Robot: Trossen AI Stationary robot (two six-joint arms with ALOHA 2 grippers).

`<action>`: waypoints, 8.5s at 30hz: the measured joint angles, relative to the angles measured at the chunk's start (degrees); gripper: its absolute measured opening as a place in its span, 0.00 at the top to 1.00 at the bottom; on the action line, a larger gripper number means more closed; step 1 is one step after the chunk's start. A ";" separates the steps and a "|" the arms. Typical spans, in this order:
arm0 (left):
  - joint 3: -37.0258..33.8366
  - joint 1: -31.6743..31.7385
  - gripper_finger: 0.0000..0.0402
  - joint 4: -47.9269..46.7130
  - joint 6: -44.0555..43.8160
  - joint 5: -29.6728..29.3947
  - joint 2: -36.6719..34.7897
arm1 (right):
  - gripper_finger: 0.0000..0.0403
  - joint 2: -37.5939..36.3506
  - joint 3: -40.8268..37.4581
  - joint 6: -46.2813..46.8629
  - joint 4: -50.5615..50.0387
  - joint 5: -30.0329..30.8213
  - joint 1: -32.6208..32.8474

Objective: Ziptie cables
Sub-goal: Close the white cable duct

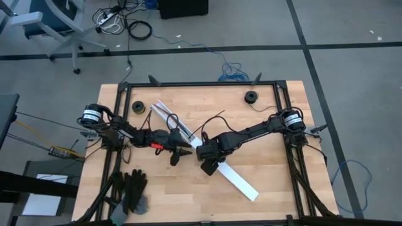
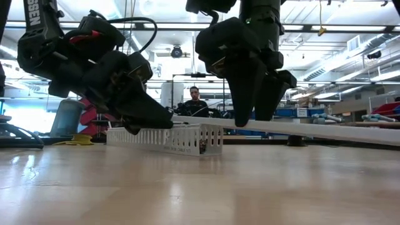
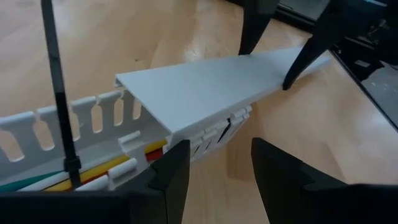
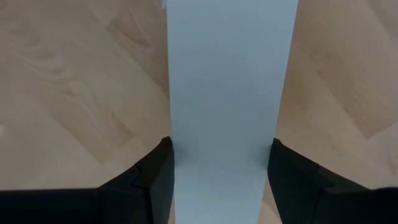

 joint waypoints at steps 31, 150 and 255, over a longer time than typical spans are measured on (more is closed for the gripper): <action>2.21 0.00 0.63 -0.08 1.62 -1.82 3.23 | 0.45 -0.02 0.00 1.18 2.44 -1.48 -0.04; -3.61 -7.91 0.63 -18.53 0.04 -13.04 -20.29 | 0.72 -32.27 -71.54 7.00 82.24 47.67 28.34; -3.58 -7.87 0.63 -9.32 -1.55 -14.26 -8.50 | 0.27 -20.24 -41.77 -12.52 51.02 5.54 4.00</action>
